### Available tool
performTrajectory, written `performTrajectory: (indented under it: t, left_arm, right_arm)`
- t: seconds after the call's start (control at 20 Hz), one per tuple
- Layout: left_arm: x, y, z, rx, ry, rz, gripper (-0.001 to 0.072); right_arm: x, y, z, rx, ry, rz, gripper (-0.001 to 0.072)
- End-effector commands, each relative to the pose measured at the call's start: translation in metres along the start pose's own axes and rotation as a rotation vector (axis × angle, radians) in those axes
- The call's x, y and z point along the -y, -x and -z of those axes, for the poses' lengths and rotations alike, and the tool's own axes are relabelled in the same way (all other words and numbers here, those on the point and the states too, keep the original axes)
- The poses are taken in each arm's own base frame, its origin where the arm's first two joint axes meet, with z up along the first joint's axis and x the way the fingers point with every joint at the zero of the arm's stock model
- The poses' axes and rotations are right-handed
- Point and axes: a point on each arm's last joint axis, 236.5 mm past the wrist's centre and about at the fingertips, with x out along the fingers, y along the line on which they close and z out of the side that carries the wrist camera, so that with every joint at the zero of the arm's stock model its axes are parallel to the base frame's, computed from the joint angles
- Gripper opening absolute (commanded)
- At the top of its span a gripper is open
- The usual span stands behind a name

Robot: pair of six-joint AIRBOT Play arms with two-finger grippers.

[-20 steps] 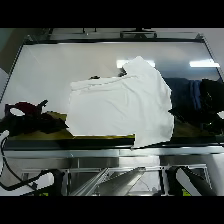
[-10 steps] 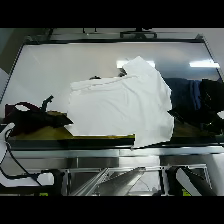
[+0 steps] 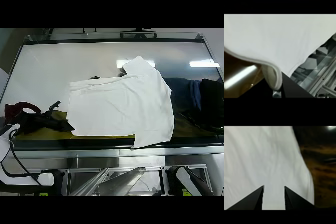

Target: Fold the shirts.

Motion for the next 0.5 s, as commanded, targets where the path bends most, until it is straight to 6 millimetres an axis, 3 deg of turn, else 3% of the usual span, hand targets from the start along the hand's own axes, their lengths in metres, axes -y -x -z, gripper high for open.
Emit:
performTrajectory:
  t: [0.0, 0.2, 0.3, 0.45]
  left_arm:
    - [-0.003, 0.012, -0.017, 0.055, -0.012, -0.016, 0.0110]
    - [-0.007, 0.014, -0.019, 0.070, -0.004, -0.023, 0.0107]
    - [-0.002, 0.013, -0.016, 0.054, -0.009, -0.009, 0.0024]
    - [-0.001, 0.013, -0.016, 0.050, -0.009, -0.006, 0.0022]
  right_arm:
    - [0.034, 0.011, -0.005, 0.021, -0.056, 0.062, 0.0305]
    - [0.062, -0.004, 0.027, -0.147, -0.076, 0.114, 0.0305]
    - [0.072, -0.012, 0.044, -0.225, -0.102, 0.121, 0.0305]
    - [0.082, -0.027, 0.066, -0.309, -0.151, 0.110, 0.0305]
